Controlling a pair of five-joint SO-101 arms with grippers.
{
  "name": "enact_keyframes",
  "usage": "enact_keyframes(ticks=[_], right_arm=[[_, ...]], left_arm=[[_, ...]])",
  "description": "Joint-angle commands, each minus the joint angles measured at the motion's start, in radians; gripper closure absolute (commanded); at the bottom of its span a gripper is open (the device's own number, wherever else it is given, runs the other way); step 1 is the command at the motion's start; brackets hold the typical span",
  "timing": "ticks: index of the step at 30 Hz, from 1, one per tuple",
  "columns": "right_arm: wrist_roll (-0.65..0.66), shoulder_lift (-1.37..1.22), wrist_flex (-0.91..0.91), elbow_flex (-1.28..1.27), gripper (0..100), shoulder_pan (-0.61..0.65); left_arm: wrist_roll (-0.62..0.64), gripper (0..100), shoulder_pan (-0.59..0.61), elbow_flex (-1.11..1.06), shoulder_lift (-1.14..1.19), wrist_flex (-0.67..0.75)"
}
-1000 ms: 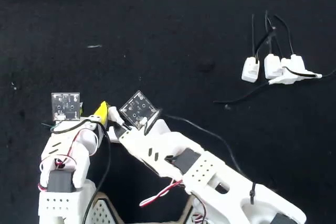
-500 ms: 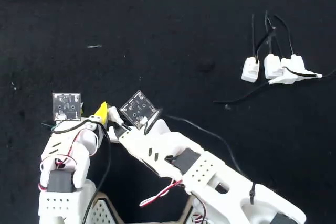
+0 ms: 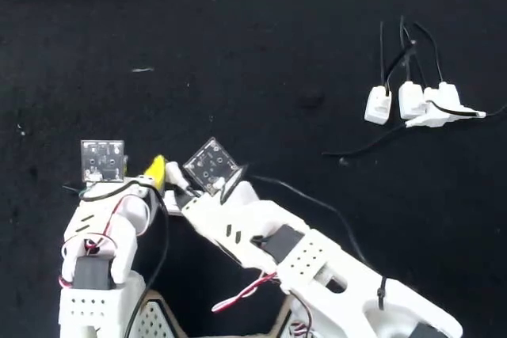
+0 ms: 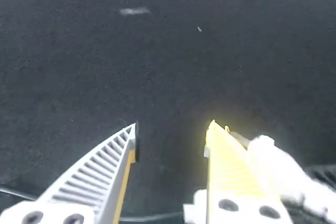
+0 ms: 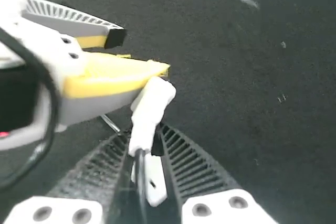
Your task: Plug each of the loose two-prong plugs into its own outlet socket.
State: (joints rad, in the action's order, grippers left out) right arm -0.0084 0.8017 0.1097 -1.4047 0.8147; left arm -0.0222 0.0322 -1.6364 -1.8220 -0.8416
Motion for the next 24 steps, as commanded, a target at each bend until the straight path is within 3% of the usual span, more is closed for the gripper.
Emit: enact_keyframes(ticks=[1, 5, 9, 14, 17, 24], right_arm=[[-0.009, 0.050, -0.009, 0.002, 98.7, -0.057], [0.009, 0.048, -0.003, -0.005, 98.8, -0.058], [0.123, 0.054, 0.084, 0.004, 98.8, -0.043], [0.270, 0.054, 0.152, 0.004, 98.8, 0.037], [0.288, 0.054, 0.155, 0.002, 98.8, 0.074], [0.282, 0.054, 0.155, 0.001, 98.7, 0.080]], left_arm=[[-0.014, 78, -0.044, 0.004, 0.011, -0.002], [-0.014, 78, -0.035, 0.004, 0.011, -0.002], [-0.014, 78, -0.021, 0.013, 0.009, -0.002], [0.009, 78, 0.143, 0.064, 0.008, 0.006], [0.077, 78, 0.191, 0.065, 0.008, 0.008], [0.075, 78, 0.170, 0.062, 0.008, 0.002]])
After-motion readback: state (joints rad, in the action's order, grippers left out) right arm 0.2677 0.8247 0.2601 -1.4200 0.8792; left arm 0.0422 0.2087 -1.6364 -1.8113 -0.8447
